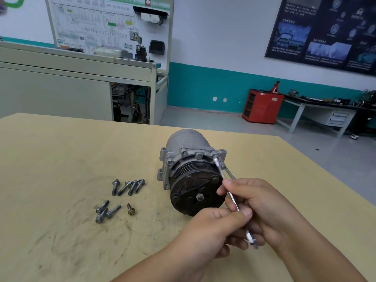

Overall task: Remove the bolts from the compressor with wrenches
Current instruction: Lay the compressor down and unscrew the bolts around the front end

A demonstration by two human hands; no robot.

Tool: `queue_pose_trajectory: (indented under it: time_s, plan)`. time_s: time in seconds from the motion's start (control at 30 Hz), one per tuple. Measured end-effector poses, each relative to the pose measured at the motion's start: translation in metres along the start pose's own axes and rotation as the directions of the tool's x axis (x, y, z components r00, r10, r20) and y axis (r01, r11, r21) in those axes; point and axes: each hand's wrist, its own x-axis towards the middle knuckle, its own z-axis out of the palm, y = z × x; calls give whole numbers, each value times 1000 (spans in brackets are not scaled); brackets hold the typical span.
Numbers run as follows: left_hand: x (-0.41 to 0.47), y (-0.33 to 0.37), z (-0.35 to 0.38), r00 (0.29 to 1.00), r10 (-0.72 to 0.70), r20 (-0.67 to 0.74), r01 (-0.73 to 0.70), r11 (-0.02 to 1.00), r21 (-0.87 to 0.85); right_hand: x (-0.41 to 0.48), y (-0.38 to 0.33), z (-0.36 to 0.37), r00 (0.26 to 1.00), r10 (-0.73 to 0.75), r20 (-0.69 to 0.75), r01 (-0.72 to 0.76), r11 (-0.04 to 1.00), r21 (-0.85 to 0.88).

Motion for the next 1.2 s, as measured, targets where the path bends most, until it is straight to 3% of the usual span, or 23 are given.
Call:
queue_pose_trajectory:
  time_s: [0.23,0.77,1.2]
  plan:
    - [4,1,2,996,16,-84,-20,999,-47,1,0,5,997,1,-73,3,998,60]
    - [5,0,-1,997,24,-69,-25,1000,-17,-4,2,9,993,-41,-113,48,997,65]
    - [11,-1,4,999,48,-4,-48,994,-100,-7,-8,2,987,-56,-149,46,996,-71]
